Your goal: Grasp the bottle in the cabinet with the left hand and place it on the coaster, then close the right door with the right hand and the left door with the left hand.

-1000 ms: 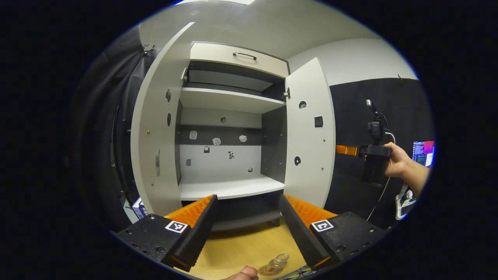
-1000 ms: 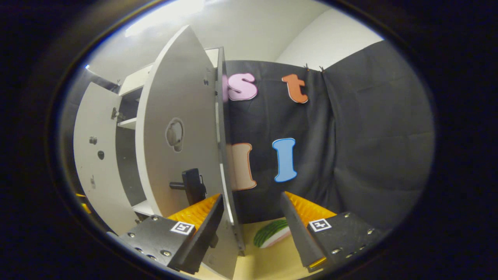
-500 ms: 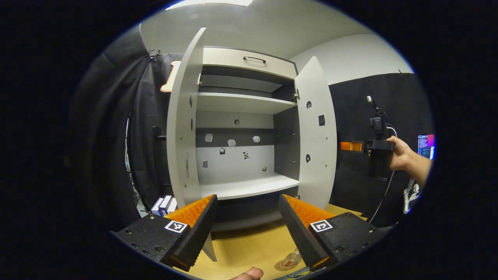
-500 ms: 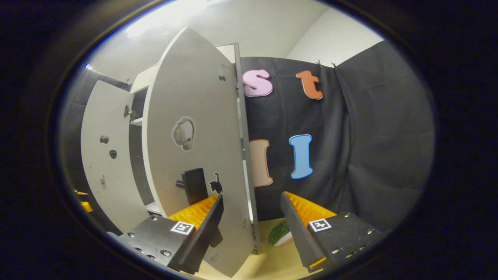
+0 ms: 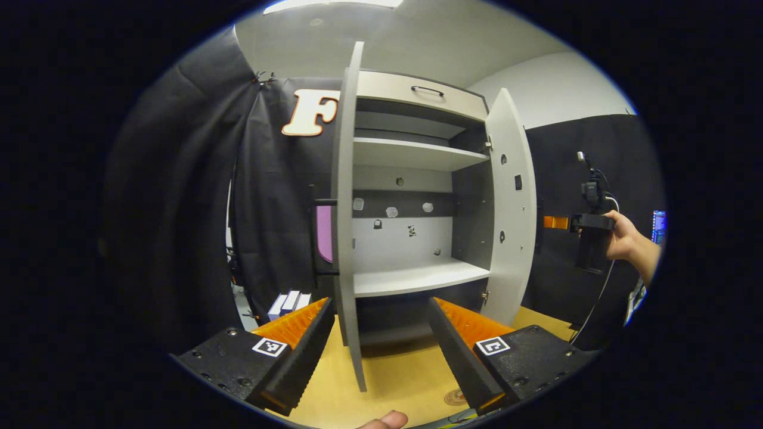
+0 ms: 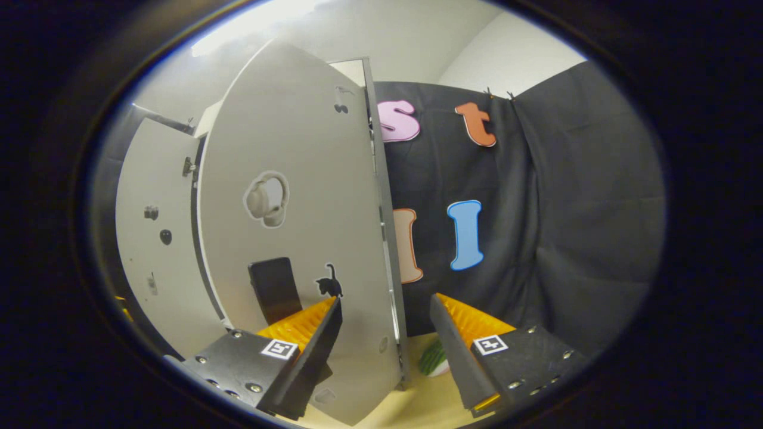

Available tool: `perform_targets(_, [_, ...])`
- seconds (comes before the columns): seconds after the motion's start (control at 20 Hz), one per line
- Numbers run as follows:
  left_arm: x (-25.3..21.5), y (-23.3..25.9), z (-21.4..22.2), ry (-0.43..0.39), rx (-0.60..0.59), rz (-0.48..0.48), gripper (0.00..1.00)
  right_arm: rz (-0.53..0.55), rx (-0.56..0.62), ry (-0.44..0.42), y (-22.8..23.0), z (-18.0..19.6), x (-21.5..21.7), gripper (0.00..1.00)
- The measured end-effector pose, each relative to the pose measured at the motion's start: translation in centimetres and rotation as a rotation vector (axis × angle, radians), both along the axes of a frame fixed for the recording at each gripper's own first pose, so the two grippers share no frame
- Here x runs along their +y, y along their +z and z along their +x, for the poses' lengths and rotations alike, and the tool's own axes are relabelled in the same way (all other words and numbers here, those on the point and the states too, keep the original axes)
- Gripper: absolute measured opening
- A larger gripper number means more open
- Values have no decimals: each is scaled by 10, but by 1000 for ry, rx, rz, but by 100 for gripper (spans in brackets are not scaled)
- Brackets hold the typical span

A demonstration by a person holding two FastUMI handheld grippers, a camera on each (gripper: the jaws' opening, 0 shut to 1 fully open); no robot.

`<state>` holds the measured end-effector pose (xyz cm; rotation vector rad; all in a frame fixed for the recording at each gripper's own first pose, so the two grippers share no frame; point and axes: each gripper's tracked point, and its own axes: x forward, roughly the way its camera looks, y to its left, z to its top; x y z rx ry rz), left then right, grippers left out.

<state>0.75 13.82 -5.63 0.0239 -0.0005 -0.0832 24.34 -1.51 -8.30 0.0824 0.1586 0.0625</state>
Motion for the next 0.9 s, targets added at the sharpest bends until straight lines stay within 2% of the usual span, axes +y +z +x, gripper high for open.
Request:
perform_targets(0.05, [9,-3,1,17,12,6,99,1,0,-6,-1,1,0,92])
perform_targets(0.1, [17,-6,2,35,23,12,99,-1,5,-9,-2,2,1,87])
perform_targets(0.2, [30,-5,4,55,26,10,99,-5,14,4,-4,5,8,87])
perform_targets(0.25, [37,-4,5,69,25,11,99,-5,17,14,-4,5,13,92])
perform_targets(0.45, [65,1,13,128,7,3,99,1,32,67,-11,12,38,92])
perform_targets(0.5, [73,0,16,142,10,5,99,3,47,82,-14,12,45,88])
perform_targets(0.55, [83,0,19,162,13,8,99,-1,60,83,-16,13,50,93])
perform_targets(0.65, [103,1,24,212,19,3,99,-15,54,77,-9,13,56,95])
perform_targets(0.7, [113,0,27,235,29,-6,99,-13,40,80,-4,11,60,91])
perform_targets(0.9, [156,-2,37,372,48,-37,99,80,5,189,20,-20,87,95])
